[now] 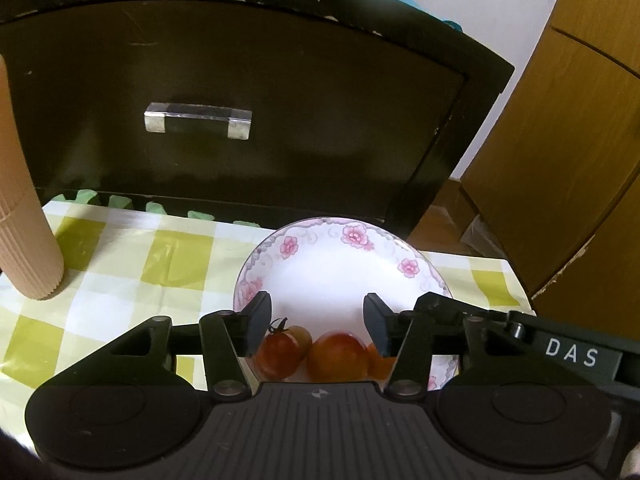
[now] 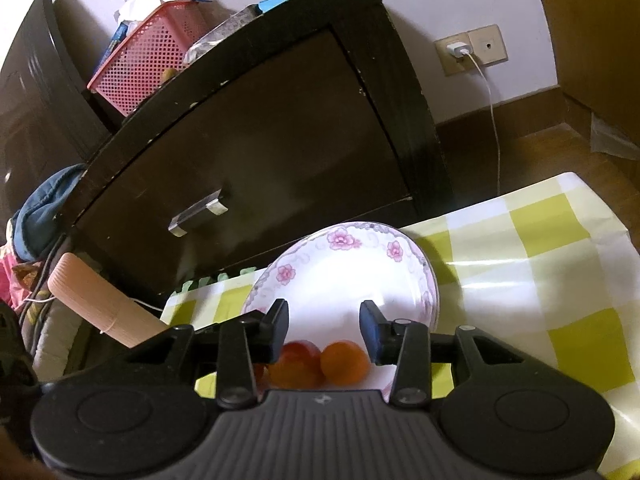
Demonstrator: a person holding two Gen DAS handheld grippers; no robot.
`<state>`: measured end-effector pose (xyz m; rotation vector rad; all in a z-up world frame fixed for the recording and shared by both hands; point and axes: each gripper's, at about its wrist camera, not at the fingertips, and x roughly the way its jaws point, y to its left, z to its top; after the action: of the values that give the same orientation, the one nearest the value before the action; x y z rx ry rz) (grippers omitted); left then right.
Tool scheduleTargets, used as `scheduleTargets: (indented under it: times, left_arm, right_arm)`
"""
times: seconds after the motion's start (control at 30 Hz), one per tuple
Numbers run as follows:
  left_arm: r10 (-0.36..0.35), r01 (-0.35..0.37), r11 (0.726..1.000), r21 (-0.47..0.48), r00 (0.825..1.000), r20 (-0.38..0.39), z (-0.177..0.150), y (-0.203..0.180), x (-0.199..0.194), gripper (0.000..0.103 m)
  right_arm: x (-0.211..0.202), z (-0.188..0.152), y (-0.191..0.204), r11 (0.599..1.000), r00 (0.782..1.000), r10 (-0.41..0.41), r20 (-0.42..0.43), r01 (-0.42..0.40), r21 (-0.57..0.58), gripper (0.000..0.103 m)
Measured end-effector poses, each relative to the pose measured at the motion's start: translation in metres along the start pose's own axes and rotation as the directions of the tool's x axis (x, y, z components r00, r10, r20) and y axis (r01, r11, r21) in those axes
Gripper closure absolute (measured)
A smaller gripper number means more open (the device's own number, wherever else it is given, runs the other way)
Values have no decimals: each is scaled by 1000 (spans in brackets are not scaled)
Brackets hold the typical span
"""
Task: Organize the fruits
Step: 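Carry the cherry tomato and orange over the white bowl and lower them, then lift both open grippers out of the bowl and move them back over the remaining fruits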
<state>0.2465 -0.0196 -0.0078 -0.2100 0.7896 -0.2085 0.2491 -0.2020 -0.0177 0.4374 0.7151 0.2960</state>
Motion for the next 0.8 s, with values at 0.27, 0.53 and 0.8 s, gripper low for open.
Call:
scheduleTargets:
  times: [0.27,0.53,0.8]
  left_arm:
    - [37,-39,999,35,998,45,0,-3,-25,38]
    - [62,-64,997,51,997,56,-4,-2,-52,36]
    - [77,-83,994,75,994,79,-18,0,-77,33]
  right_arm:
    - [-16,-1,15,1000,1000,10,18,-10,-21,64]
    - [-31,-14,28,998,1000,-22,3,22,-63,64]
    - [-53,-26,44,994,1000,-26,-5,25,-109,64]
